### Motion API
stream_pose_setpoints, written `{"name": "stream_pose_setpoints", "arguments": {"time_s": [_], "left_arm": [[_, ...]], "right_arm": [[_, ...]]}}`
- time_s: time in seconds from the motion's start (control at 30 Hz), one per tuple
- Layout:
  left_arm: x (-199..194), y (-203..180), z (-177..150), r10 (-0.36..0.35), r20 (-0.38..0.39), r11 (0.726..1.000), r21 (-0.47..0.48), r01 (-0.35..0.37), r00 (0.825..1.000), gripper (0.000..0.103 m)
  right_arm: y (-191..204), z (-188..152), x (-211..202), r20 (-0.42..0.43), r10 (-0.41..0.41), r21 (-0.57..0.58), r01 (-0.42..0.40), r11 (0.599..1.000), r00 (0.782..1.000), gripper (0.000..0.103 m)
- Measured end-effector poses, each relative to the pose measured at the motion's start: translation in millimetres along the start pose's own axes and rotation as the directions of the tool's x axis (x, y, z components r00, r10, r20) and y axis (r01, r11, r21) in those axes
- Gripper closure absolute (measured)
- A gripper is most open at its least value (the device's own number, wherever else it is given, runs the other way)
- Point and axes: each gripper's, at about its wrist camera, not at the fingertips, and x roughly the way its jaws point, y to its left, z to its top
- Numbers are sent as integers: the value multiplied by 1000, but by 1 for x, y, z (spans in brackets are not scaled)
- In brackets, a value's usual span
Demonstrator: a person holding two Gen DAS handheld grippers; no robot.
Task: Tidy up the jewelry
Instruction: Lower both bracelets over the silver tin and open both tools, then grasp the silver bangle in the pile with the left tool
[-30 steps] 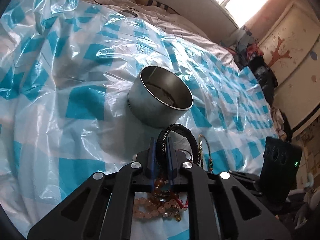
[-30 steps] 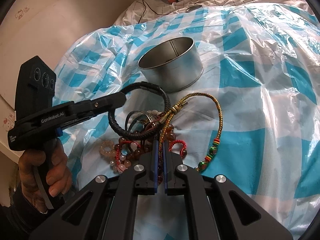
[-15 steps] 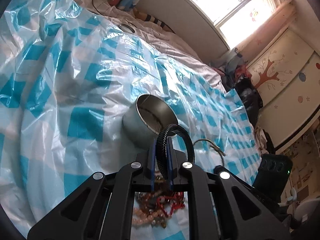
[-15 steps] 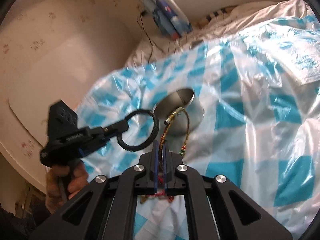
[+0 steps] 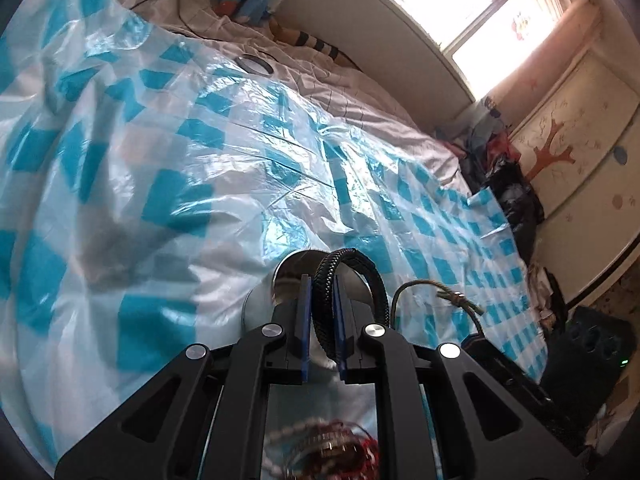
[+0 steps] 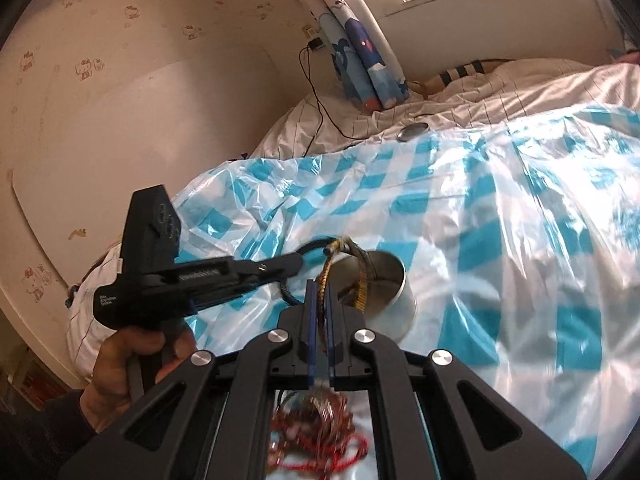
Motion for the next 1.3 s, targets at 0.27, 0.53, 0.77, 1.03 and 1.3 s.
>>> {"name": "stream_pose_setpoints", "arguments": {"time_s": [0.27,0.53,0.77,1.03,1.3], "left_arm": [[16,5,12,94,-92,996,2,-94,991,73],[-32,28,17,132,11,989,-67,-131,991,50],[-47,16,-7,129,-71,991,32,-127,989,46],[-42,11,-50,99,-196,990,123,-75,976,43],[-36,7,-68,76,-197,984,170,-42,977,35]], "right_arm": [[-1,16,57,-46,-40,-60,37,998,998,98],[6,3,99,-188,-49,-99,30,995,981,98],[9,-4,26,-104,-98,-37,95,995,990,52],[13,-68,-18,-217,-119,39,131,991,969,45],[3,-76,-20,-211,-147,103,172,980,966,45]]}}
